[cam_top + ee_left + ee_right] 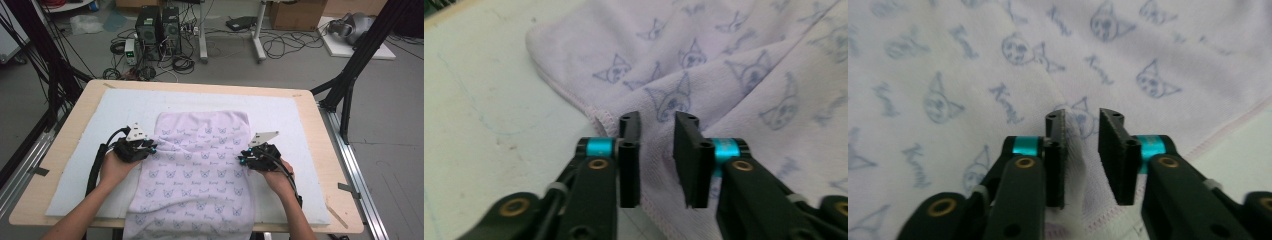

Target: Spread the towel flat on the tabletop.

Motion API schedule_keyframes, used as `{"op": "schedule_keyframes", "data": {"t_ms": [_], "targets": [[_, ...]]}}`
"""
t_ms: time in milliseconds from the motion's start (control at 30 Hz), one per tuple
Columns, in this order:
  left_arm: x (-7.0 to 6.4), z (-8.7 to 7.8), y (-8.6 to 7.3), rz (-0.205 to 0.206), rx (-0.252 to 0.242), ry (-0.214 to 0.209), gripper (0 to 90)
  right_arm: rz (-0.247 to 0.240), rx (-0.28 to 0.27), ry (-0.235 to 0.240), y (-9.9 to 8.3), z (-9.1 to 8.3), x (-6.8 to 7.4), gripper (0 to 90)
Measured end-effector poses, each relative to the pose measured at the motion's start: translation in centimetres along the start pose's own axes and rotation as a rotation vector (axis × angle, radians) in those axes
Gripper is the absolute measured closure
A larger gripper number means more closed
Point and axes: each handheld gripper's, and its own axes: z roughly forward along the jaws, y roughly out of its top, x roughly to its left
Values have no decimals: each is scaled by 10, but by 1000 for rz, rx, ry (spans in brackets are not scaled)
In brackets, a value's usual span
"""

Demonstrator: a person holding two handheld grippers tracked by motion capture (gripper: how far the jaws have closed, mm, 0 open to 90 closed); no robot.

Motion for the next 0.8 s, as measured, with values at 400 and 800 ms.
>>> {"op": "schedule_keyframes", "data": {"t_ms": [400,800], "targets": [[-29,-26,-48,46,86,-177,553,-41,8,60,-35,-29,47,588],[-22,-5,-34,85,57,-84,880,-20,60,27,-33,-25,28,875]]}}
